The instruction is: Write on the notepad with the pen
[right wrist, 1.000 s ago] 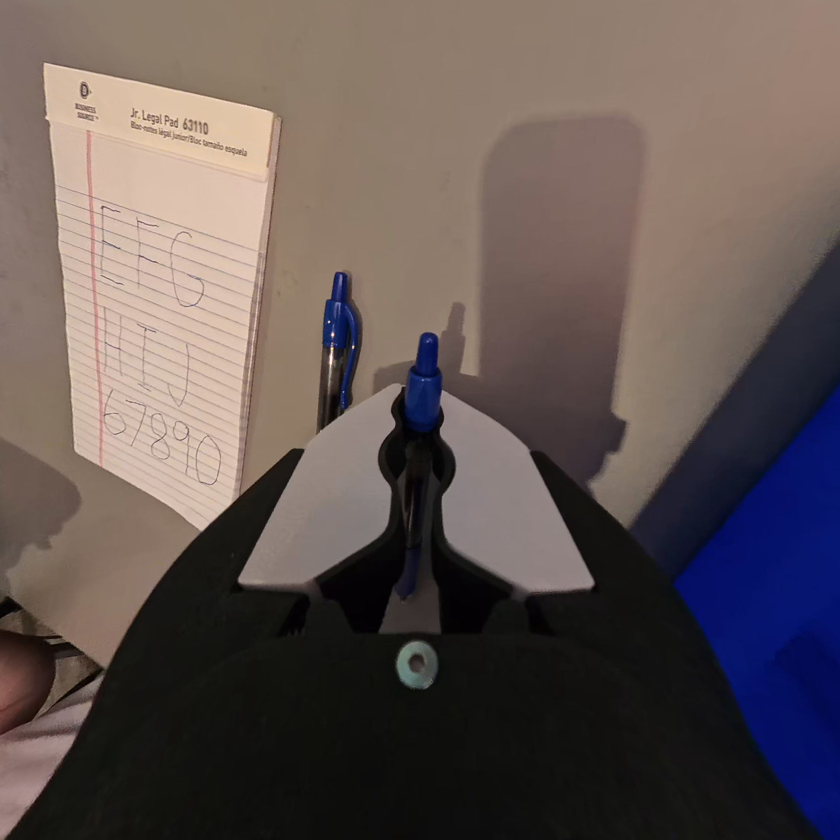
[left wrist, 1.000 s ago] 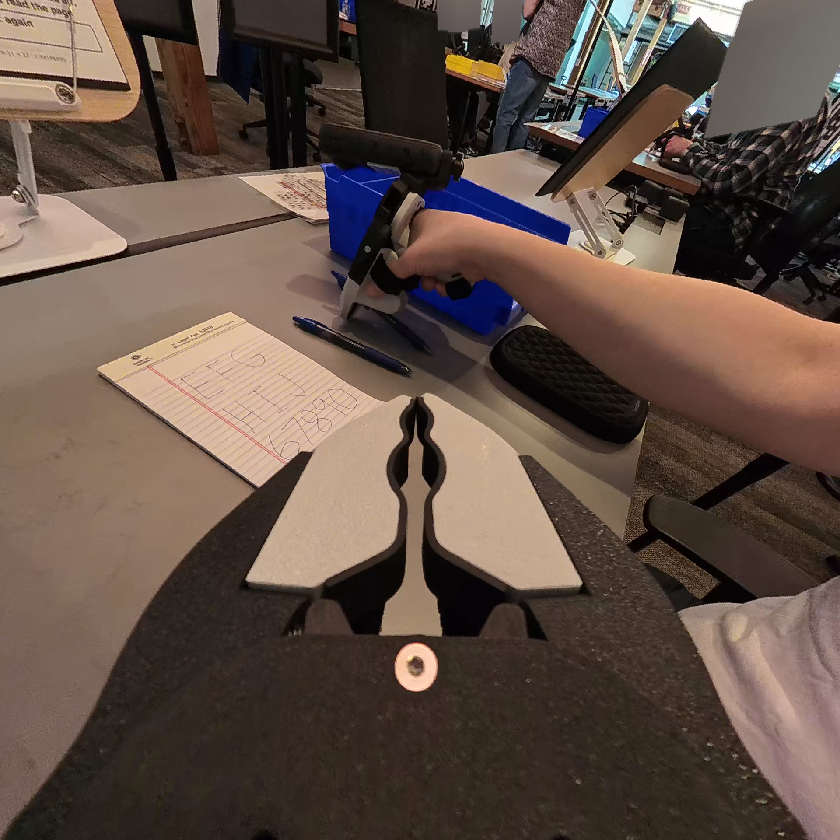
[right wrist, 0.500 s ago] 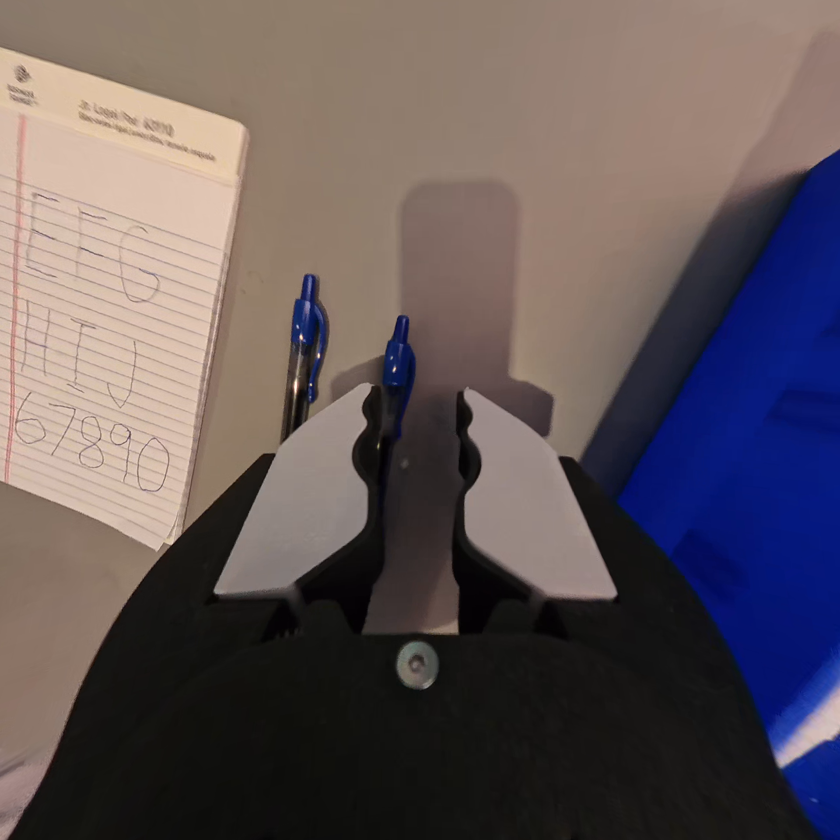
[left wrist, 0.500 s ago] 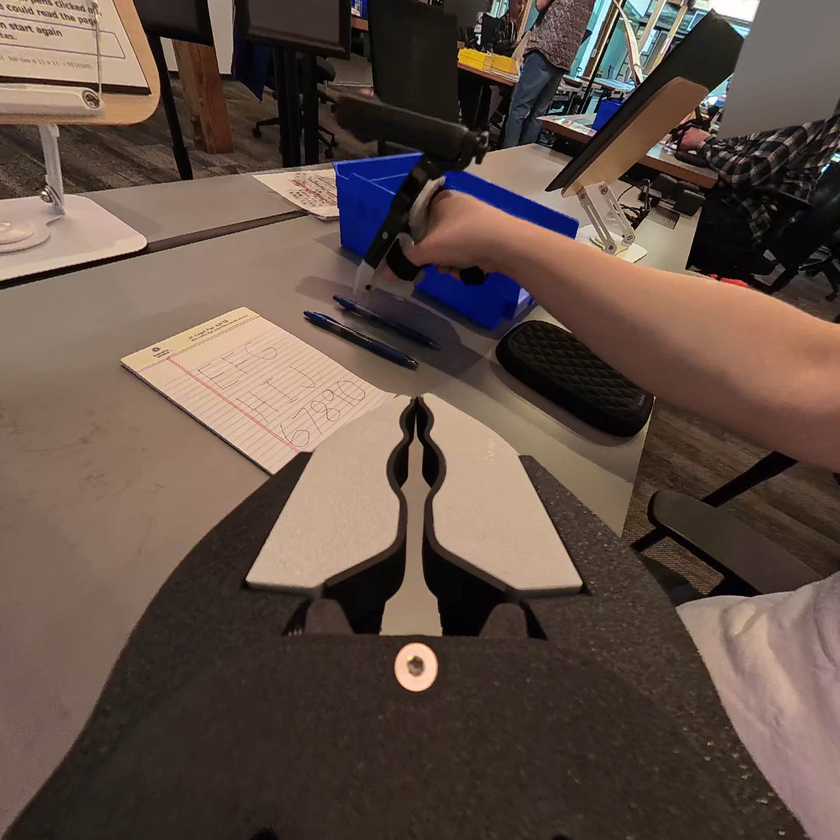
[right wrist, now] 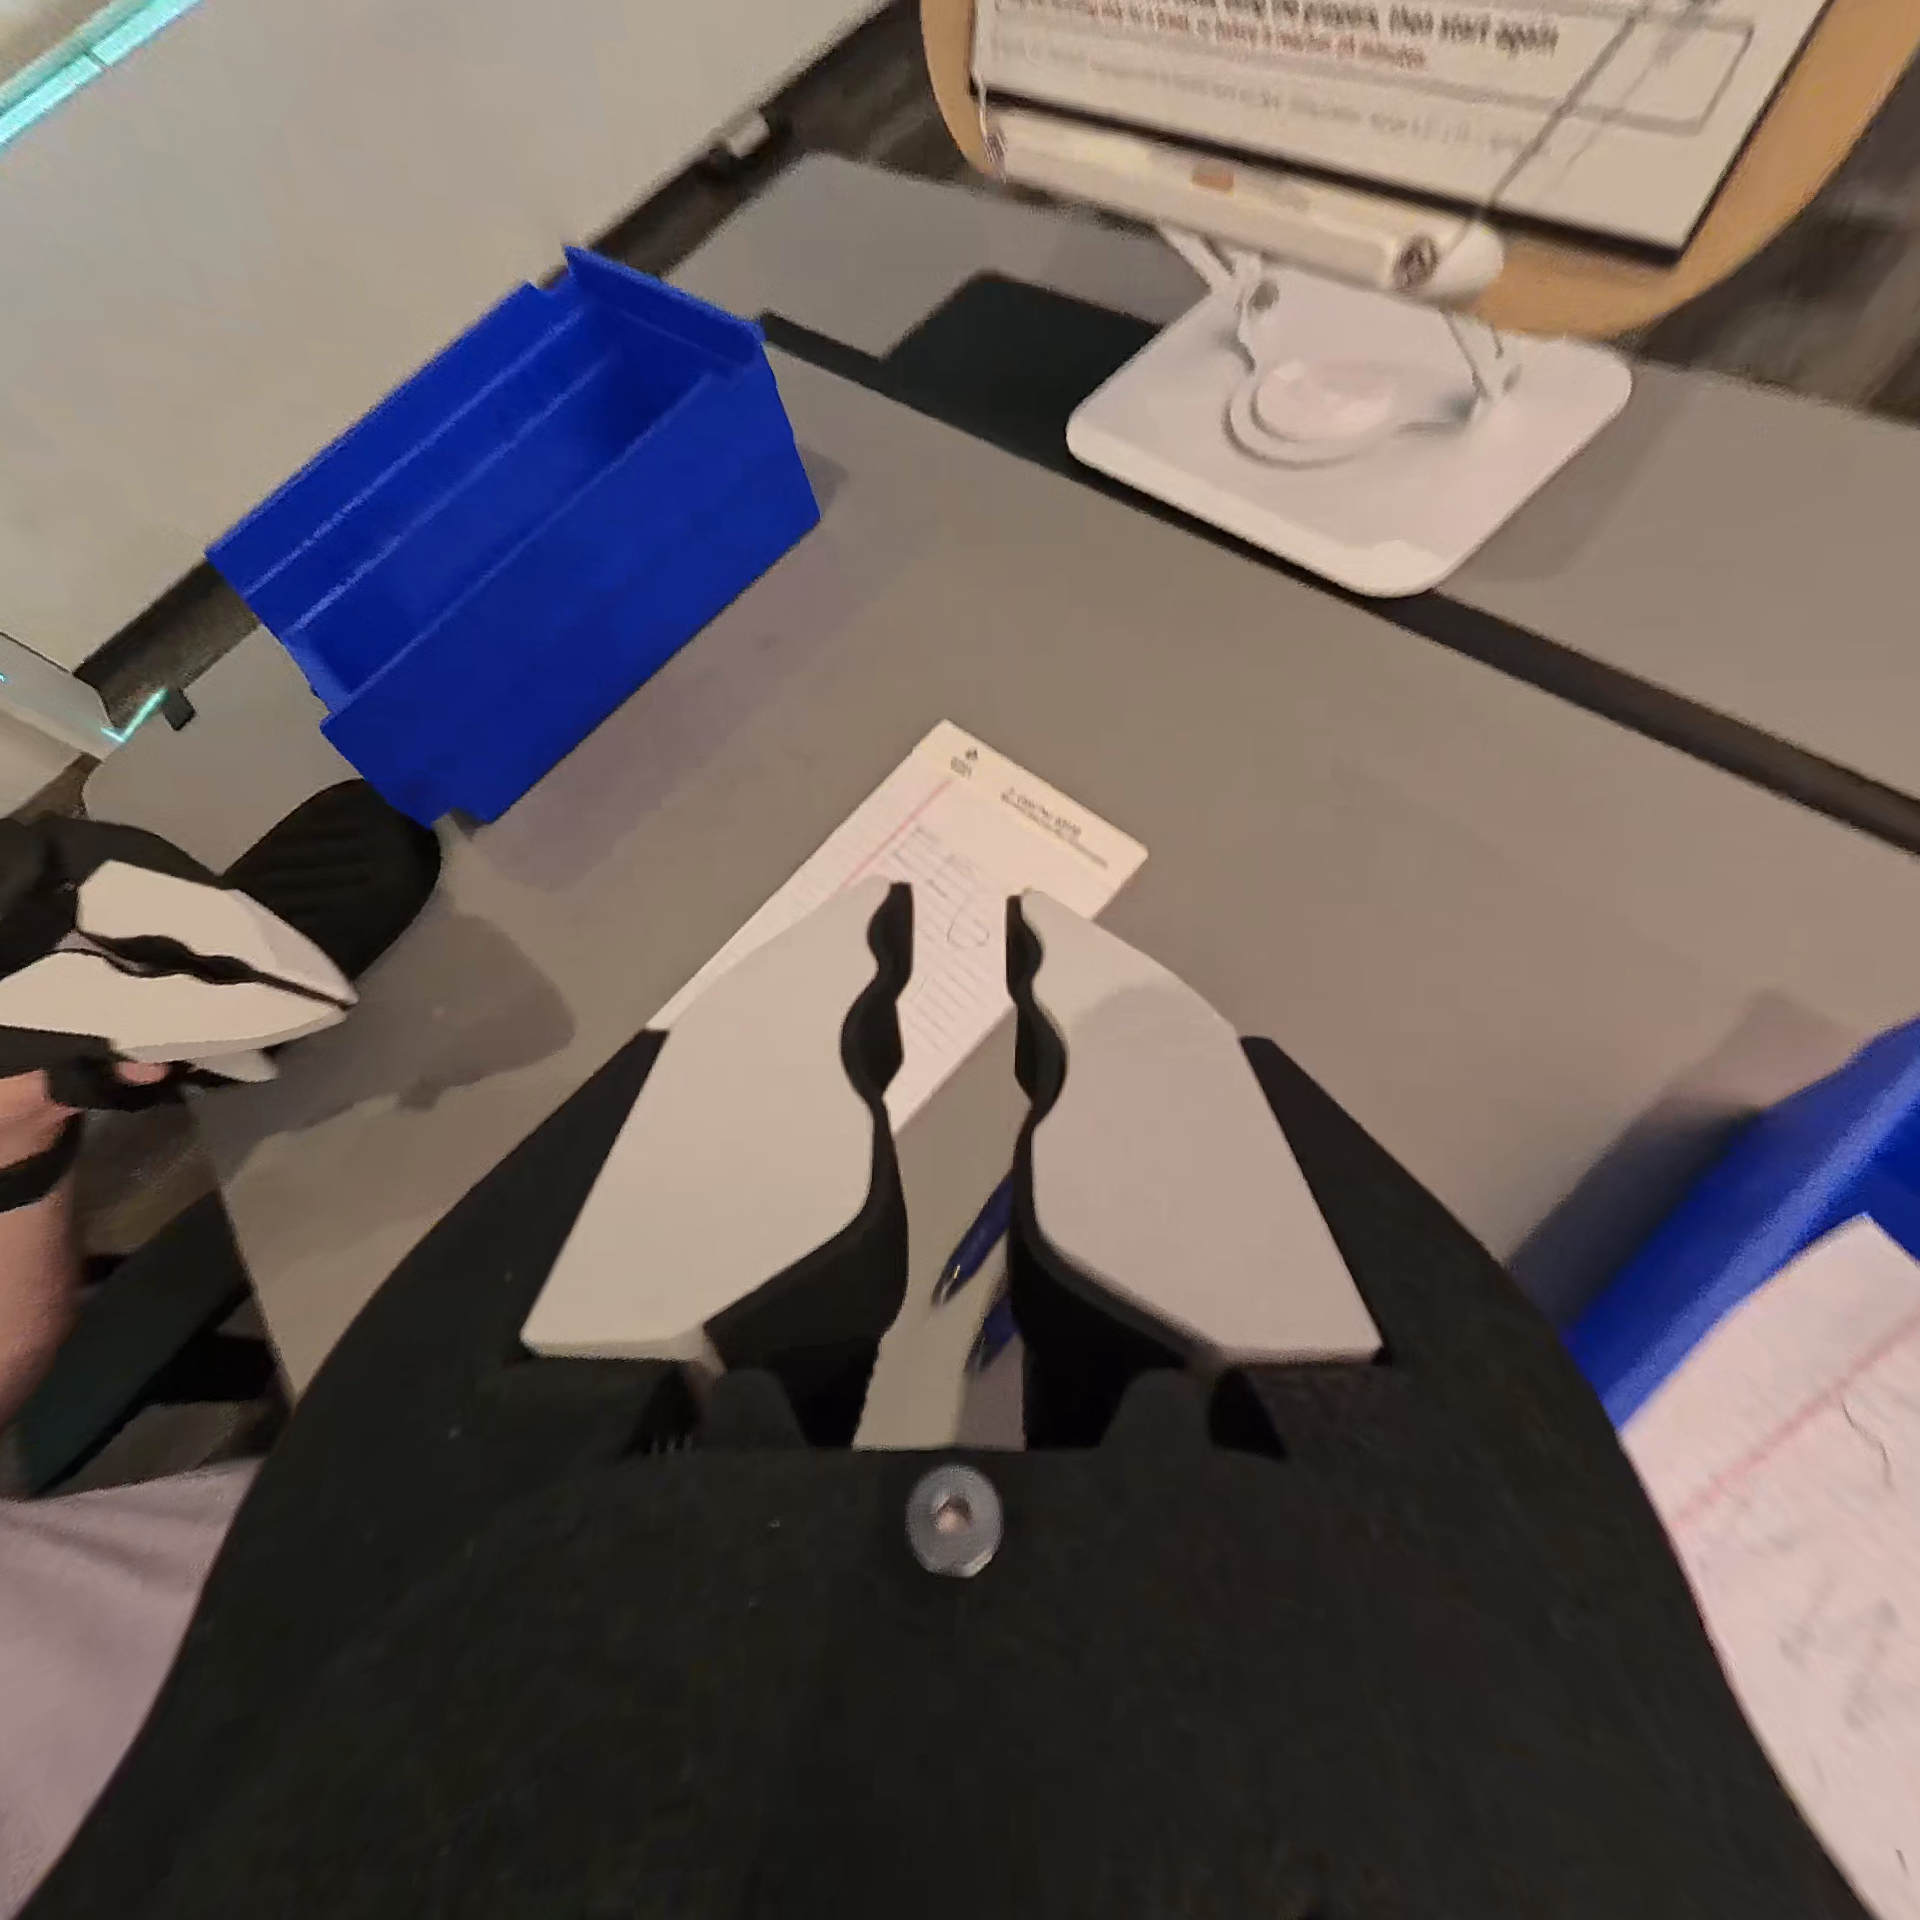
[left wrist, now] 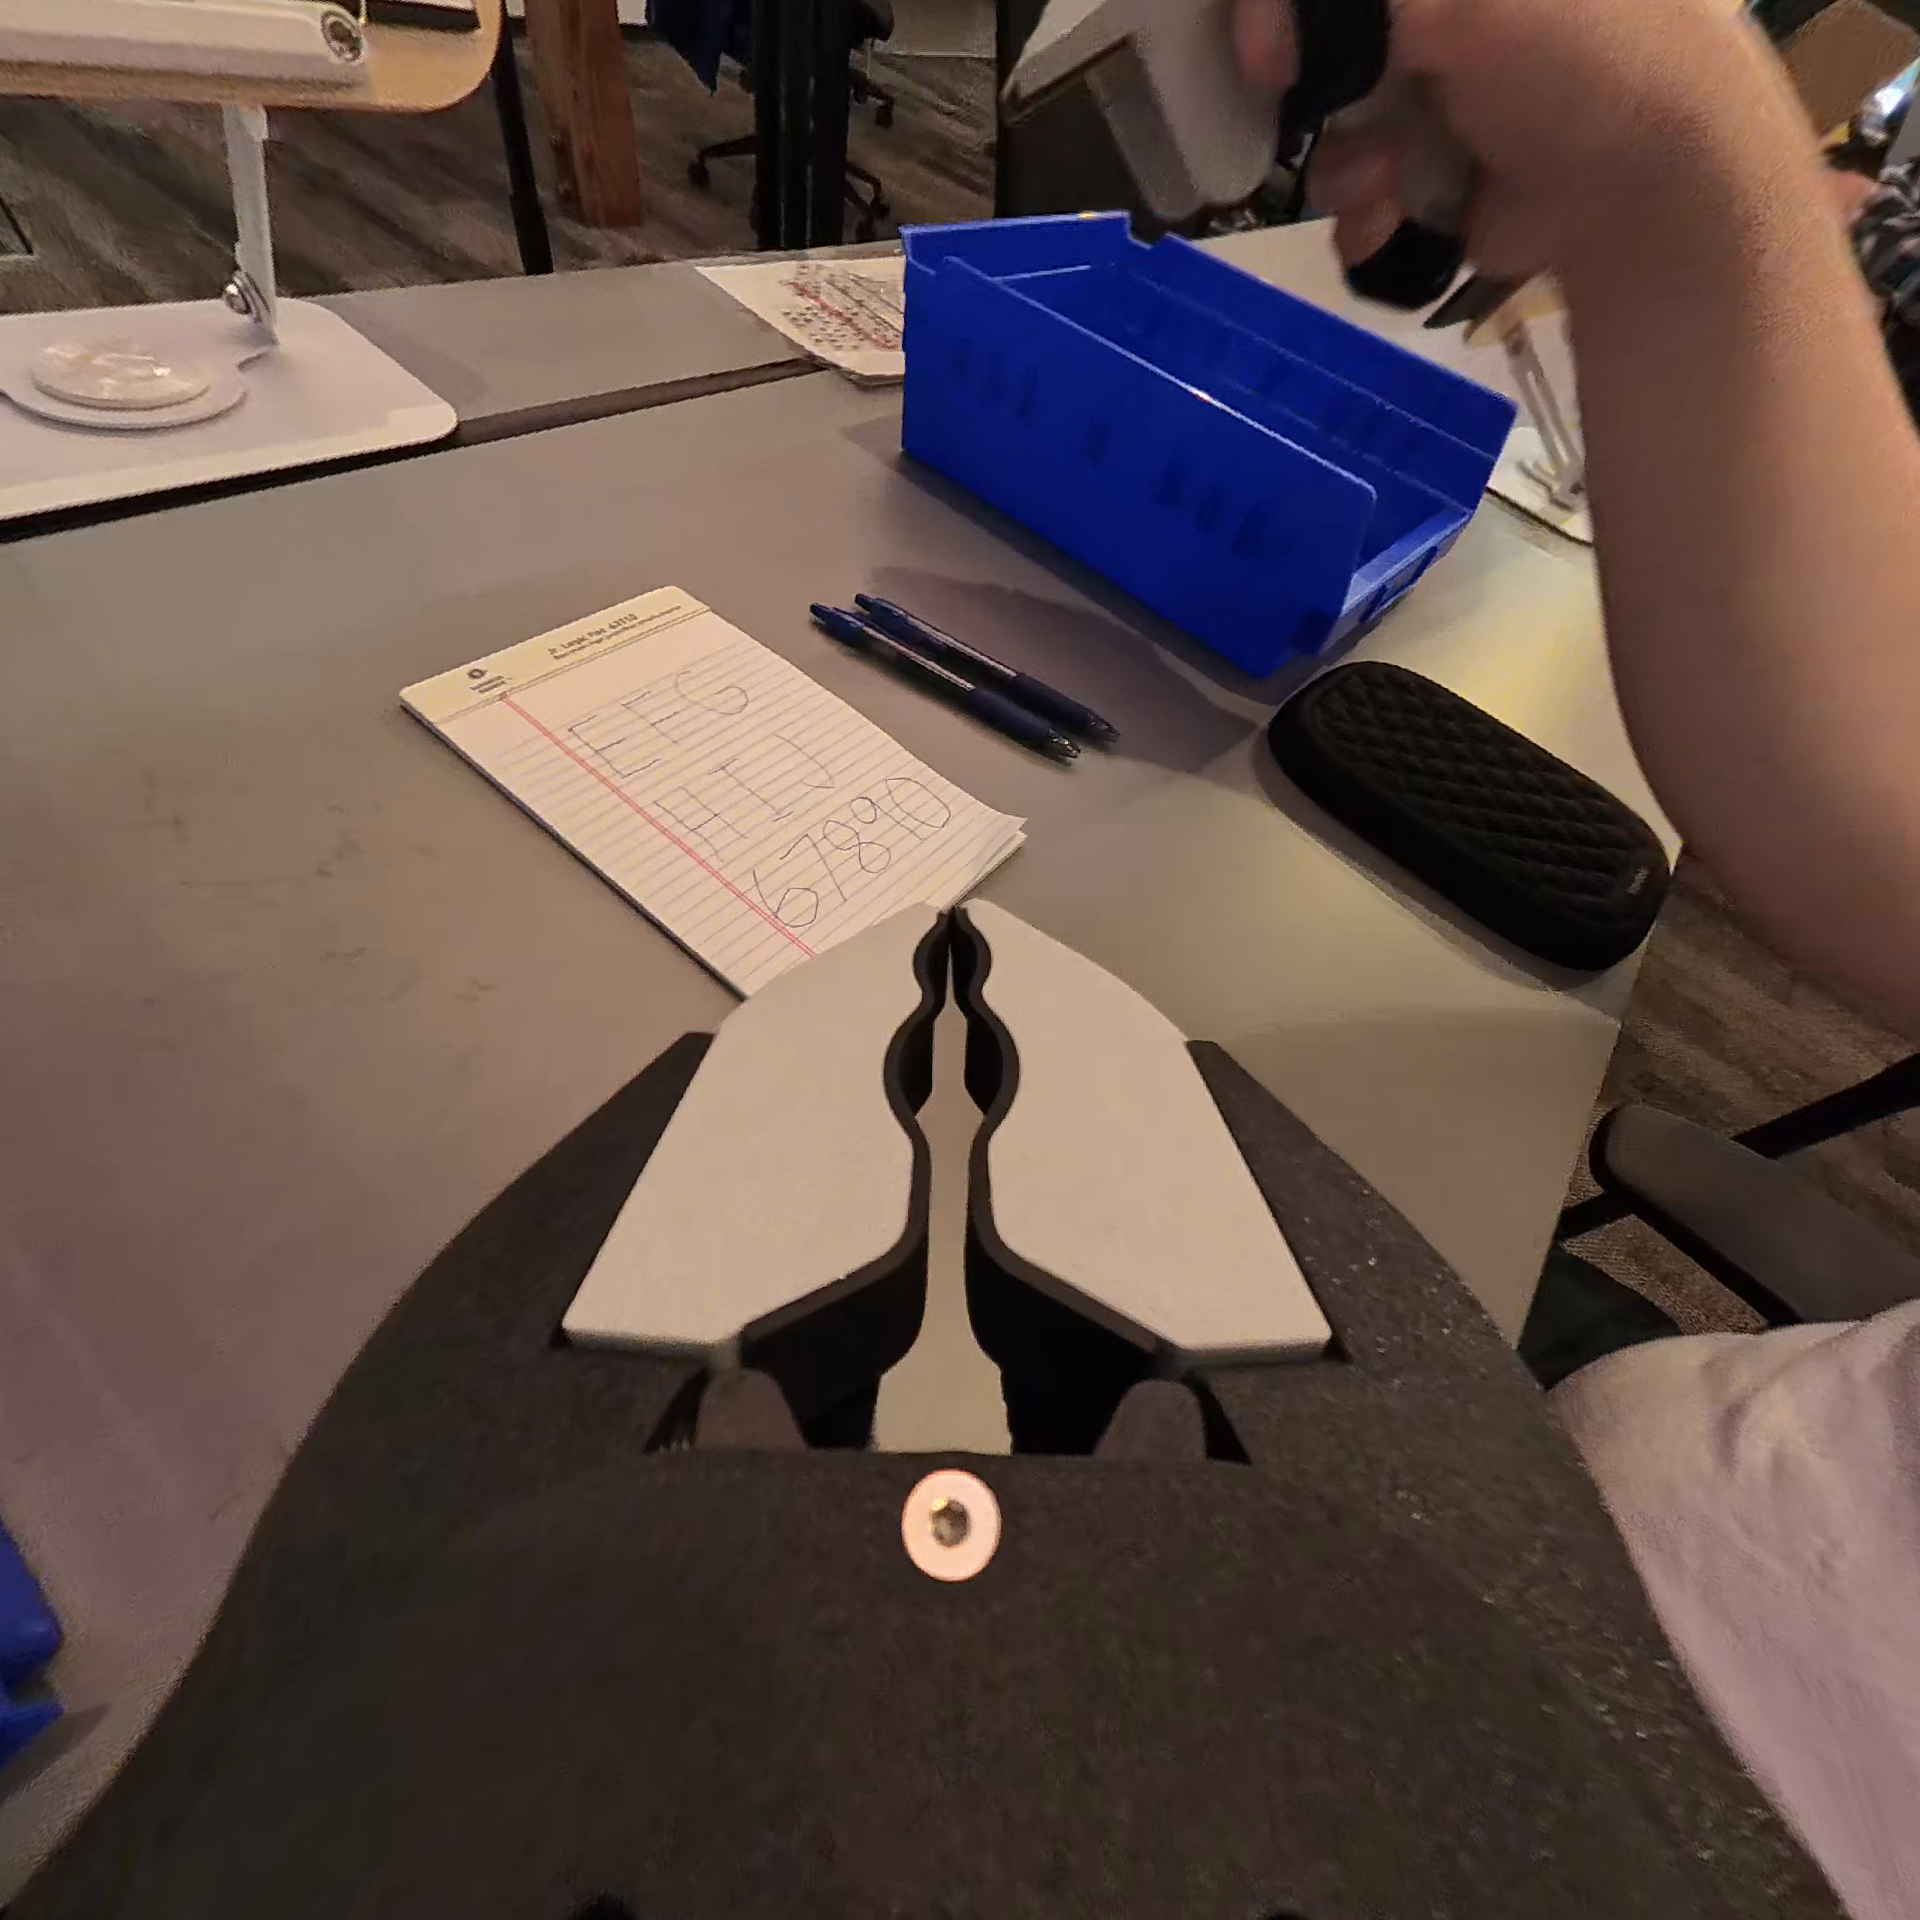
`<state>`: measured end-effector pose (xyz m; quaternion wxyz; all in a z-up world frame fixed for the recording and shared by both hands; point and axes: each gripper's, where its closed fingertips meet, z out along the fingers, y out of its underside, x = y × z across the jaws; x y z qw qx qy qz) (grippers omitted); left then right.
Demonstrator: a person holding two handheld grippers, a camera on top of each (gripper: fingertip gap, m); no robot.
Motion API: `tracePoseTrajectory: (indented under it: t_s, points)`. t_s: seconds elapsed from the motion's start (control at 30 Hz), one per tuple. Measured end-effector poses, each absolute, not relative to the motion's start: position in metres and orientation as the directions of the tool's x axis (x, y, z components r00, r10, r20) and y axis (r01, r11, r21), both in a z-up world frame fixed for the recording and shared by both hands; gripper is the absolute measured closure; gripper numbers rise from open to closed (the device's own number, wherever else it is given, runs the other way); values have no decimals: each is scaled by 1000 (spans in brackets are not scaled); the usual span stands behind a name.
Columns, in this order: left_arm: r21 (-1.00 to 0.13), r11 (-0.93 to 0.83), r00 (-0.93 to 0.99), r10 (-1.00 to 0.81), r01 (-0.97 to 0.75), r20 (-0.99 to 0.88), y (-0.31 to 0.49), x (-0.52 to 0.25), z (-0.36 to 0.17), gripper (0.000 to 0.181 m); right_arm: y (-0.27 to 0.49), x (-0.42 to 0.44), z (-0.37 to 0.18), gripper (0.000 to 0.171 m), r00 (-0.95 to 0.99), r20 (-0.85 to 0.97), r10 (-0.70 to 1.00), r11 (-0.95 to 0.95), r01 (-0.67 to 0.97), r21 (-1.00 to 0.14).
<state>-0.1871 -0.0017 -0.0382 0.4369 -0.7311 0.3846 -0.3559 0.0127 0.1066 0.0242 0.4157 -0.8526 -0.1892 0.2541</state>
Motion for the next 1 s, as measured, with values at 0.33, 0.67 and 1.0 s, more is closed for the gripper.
tracePoseTrajectory:
  t_s: [0.33,0.67,1.0]
  points:
    - [-897,-351,484,-855,-270,189,18,-186,-38,181,35,47,132,171,898,237,369,-779,439,-448]
    - [-905,-334,468,-865,-263,183,31,-176,-18,181,-24,48,142,171,675,580,455,-849,525,55]
    - [-895,-346,480,-859,-283,180,37,-175,-23,181,-30,60,138,171,694,599,399,-876,481,27]
